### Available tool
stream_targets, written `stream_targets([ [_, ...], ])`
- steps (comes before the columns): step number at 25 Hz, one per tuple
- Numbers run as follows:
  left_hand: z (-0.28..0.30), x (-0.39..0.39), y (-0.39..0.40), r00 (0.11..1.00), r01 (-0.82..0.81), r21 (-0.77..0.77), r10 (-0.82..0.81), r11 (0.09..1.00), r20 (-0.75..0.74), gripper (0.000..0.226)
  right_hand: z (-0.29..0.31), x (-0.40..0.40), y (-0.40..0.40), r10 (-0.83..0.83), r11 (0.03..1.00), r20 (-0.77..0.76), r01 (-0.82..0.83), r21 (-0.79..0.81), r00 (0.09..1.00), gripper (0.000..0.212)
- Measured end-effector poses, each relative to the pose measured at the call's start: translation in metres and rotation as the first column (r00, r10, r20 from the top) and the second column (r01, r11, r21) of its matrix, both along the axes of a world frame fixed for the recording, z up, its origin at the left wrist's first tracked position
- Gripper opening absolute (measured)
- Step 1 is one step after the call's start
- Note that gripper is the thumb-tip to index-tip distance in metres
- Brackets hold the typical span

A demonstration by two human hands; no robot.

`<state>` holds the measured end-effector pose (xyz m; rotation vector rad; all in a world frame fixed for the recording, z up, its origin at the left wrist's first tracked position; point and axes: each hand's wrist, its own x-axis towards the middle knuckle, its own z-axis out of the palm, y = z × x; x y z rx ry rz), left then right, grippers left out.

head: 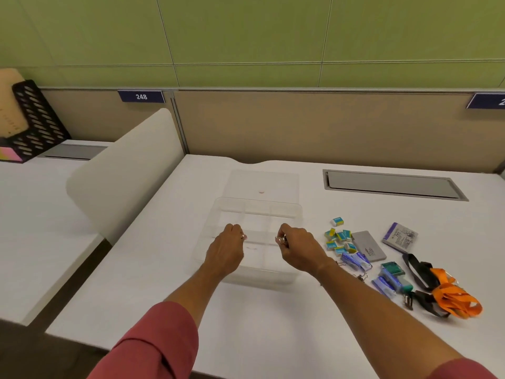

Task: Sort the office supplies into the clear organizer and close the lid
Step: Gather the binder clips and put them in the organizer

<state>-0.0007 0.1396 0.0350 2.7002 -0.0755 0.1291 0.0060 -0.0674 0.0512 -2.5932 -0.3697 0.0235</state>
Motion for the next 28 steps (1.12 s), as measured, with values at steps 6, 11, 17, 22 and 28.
stream_targets([
  [6, -0.022, 0.029, 0.069, 0.993, 0.028, 0.151, -0.010, 0.988, -0.118, 0.016, -0.013, 0.001, 0.043, -0.095, 0.994, 0.012, 0.094, 0.047, 0.995, 0.006],
  [11, -0.033, 0.050, 0.075, 0.963, 0.233, 0.236, -0.190, 0.943, -0.190, 0.020, -0.023, -0.006, 0.061, -0.156, 0.987, -0.020, 0.157, 0.030, 0.988, 0.006],
  [17, -0.041, 0.060, 0.073, 0.933, 0.320, 0.236, -0.262, 0.918, -0.245, 0.028, -0.020, -0.001, 0.069, -0.201, 0.980, -0.012, 0.201, 0.007, 0.980, 0.006],
  [22, -0.044, 0.066, 0.081, 0.926, 0.328, 0.223, -0.266, 0.918, -0.267, 0.036, -0.018, 0.008, 0.079, -0.190, 0.982, -0.007, 0.190, -0.019, 0.982, 0.005],
  [28, -0.046, 0.065, 0.085, 0.908, 0.371, 0.145, -0.325, 0.917, -0.265, 0.052, -0.018, 0.019, 0.093, -0.170, 0.985, -0.008, 0.169, -0.039, 0.985, 0.006],
])
